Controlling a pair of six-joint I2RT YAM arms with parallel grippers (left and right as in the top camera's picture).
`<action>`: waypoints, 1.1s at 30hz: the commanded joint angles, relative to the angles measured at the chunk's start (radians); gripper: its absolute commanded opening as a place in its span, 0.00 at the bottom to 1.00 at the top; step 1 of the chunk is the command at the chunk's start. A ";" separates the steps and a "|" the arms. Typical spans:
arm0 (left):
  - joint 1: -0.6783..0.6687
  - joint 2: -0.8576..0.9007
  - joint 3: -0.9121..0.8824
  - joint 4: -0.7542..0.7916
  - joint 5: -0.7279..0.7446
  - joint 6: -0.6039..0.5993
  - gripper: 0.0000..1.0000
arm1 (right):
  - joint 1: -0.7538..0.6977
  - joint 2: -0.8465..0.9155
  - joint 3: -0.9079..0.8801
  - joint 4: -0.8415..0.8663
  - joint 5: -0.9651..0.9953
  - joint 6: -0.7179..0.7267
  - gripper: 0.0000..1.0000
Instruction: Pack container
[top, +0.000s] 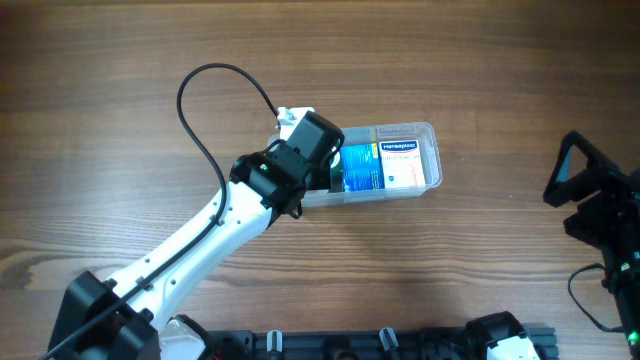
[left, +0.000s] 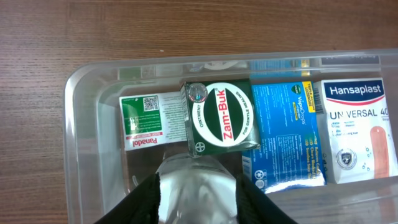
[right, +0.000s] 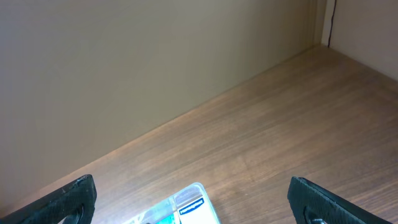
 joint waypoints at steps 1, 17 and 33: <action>-0.003 0.005 0.005 0.003 -0.024 -0.010 0.41 | -0.002 0.001 -0.002 0.002 0.016 0.007 1.00; 0.016 -0.219 0.139 -0.047 -0.053 0.093 0.85 | -0.002 0.001 -0.002 0.002 0.016 0.006 1.00; 0.112 -0.857 0.194 -0.472 -0.403 0.056 1.00 | -0.002 0.001 -0.002 0.002 0.016 0.007 1.00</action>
